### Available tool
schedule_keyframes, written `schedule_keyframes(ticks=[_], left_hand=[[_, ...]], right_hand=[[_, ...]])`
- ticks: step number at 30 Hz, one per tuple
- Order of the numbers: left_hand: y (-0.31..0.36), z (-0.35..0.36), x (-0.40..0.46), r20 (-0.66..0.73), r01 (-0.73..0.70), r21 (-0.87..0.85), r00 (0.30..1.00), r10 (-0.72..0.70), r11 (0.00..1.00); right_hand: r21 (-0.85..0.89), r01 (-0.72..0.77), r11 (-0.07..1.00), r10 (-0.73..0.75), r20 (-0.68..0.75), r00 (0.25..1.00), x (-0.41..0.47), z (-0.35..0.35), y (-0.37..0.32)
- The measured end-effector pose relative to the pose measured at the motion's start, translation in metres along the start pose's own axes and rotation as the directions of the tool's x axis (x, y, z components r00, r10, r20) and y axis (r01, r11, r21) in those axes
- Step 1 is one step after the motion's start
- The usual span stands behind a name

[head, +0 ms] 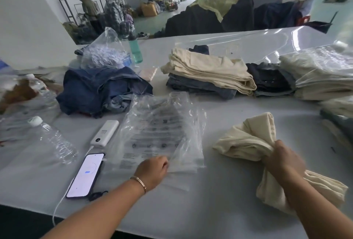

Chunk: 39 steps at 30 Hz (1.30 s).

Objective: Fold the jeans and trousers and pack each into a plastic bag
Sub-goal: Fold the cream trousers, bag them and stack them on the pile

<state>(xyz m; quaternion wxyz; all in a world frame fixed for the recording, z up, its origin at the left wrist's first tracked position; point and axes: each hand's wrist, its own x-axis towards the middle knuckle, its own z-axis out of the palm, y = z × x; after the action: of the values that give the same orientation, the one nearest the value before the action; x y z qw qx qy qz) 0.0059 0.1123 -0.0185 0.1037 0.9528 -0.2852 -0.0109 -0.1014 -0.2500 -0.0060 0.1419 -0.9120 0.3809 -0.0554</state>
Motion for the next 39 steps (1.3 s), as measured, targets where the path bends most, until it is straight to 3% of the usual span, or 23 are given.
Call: schedule_keyframes(ticks=[2,4,9,14,17,19,21,24,28,33,36,39], left_hand=[[0.008,-0.009,0.023,-0.115,0.162,-0.065,0.979,-0.169,0.985],[0.018,-0.014,0.042,-0.12,0.214,-0.131,0.966,-0.229,0.968],[0.06,-0.004,0.067,0.05,0.079,-0.149,0.996,-0.073,0.986],[0.121,0.025,0.083,0.04,0.003,-0.272,0.999,0.008,0.962],[0.156,0.049,0.088,0.092,-0.039,-0.295,0.993,0.069,0.955],[0.165,0.064,0.085,0.096,-0.151,-0.066,0.983,0.157,0.986],[0.166,0.066,0.077,0.011,-0.201,0.154,0.979,0.202,0.967],[0.163,0.061,0.056,-0.009,-0.269,0.276,0.959,0.282,0.923],[0.142,0.069,0.028,0.094,-0.377,0.332,0.926,0.367,0.865],[0.125,0.058,0.027,0.1,-0.221,0.173,0.973,0.206,0.96],[0.127,0.06,0.04,0.098,-0.038,0.039,0.995,0.034,0.999],[0.138,0.06,0.051,0.01,0.046,-0.019,0.999,-0.046,0.999]], right_hand=[[0.114,-0.088,0.99,0.092,-0.032,0.995,0.004,-0.007,0.008],[0.232,-0.14,0.963,0.158,-0.062,0.985,0.009,-0.013,0.018],[0.485,-0.199,0.852,0.255,-0.053,0.965,0.012,-0.025,0.049],[0.626,-0.243,0.741,0.33,-0.025,0.944,0.007,-0.017,0.079],[0.62,-0.295,0.727,0.384,-0.011,0.923,0.006,-0.012,0.087],[0.611,-0.296,0.734,0.385,-0.015,0.923,0.006,-0.011,0.091],[0.605,-0.263,0.751,0.353,-0.032,0.935,0.006,-0.009,0.094],[0.56,-0.199,0.805,0.288,-0.075,0.955,0.007,-0.003,0.092],[0.472,-0.123,0.873,0.207,-0.13,0.97,0.009,0.004,0.088],[0.386,-0.092,0.918,0.156,-0.137,0.978,0.013,0.008,0.083],[0.343,-0.077,0.936,0.128,-0.129,0.983,0.016,0.01,0.079],[0.276,-0.038,0.96,0.069,-0.106,0.992,0.016,0.01,0.073]])
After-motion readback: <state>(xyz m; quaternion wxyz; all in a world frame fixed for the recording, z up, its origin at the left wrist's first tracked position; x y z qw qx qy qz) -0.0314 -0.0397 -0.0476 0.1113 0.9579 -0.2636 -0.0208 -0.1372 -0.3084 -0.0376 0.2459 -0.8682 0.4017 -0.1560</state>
